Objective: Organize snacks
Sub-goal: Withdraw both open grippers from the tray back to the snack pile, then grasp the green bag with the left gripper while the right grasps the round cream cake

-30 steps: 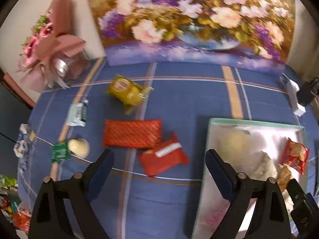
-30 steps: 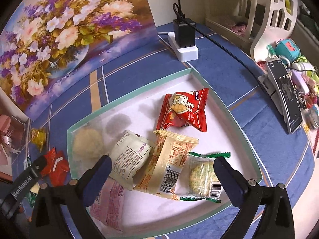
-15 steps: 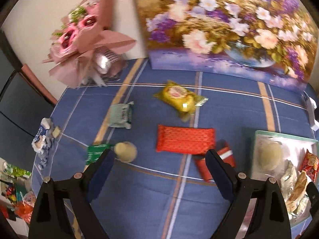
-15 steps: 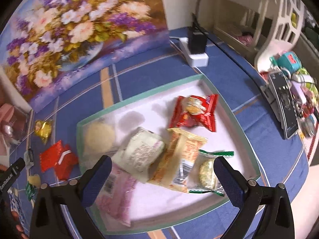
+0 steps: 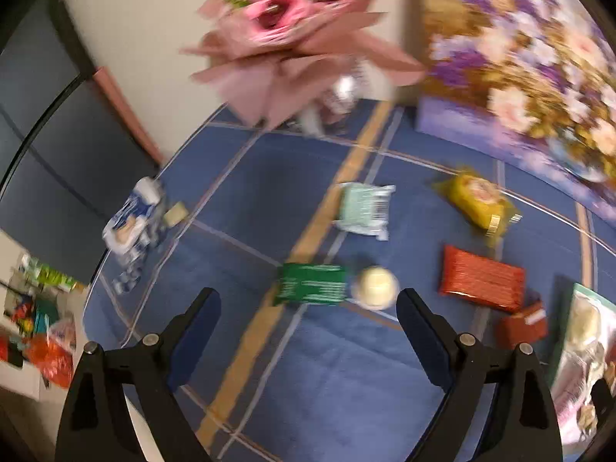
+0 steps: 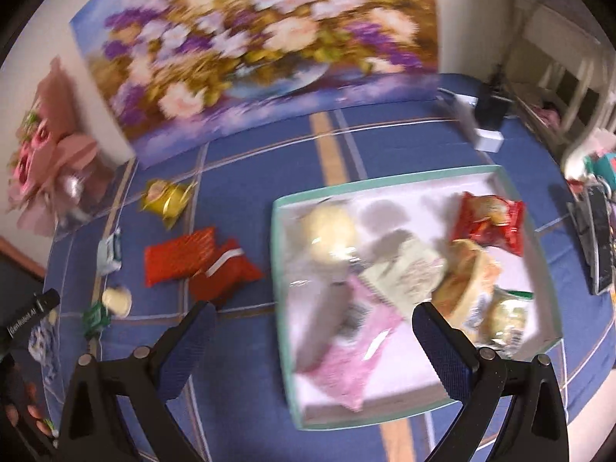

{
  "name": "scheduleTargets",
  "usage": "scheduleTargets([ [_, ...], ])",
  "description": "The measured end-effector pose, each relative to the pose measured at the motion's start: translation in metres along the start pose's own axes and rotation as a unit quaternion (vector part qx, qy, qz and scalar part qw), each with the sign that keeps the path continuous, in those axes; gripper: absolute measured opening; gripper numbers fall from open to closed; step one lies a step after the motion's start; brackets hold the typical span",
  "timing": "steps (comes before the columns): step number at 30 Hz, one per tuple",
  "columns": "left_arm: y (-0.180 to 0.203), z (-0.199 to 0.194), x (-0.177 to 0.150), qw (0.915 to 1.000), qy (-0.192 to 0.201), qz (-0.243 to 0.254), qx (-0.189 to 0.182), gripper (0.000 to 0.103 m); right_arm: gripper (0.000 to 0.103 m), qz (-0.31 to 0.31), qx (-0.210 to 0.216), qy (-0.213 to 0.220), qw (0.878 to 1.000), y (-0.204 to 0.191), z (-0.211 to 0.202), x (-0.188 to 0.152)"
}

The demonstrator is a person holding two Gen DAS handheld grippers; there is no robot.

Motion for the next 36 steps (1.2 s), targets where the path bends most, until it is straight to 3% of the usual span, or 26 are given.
scheduleTargets([
  [7,-0.044,0.007,-0.002,0.9991,-0.011,-0.039,0.009,0.093,0.103,-0.043,0.027,-0.014,0.999,-0.058,0.005,-0.017],
  [14,-0.063,0.021,-0.004,0.9974,-0.025,-0.067,-0.011,0.093,0.103,-0.078,0.050,-0.023,0.995,-0.100,0.012,-0.029],
  [20,-0.064,0.044,-0.005,0.9929,-0.051,-0.090,-0.058,0.093,0.103,-0.079,0.058,-0.026,0.995,-0.115,0.029,-0.028],
  [36,-0.052,0.108,0.001,0.9842,-0.088,-0.100,-0.117,0.093,0.103,-0.097,0.071,-0.039,0.992,-0.148,0.058,-0.028],
])
Point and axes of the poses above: each gripper's, at about its wrist camera, not at the fingertips, and z roughly the way its jaws point, y to its right, x to its top, the point moved 6 cm from there along z, roughly the way its jaws point, and after that the axes turned 9 degrees about -x, right-handed, at the moved point
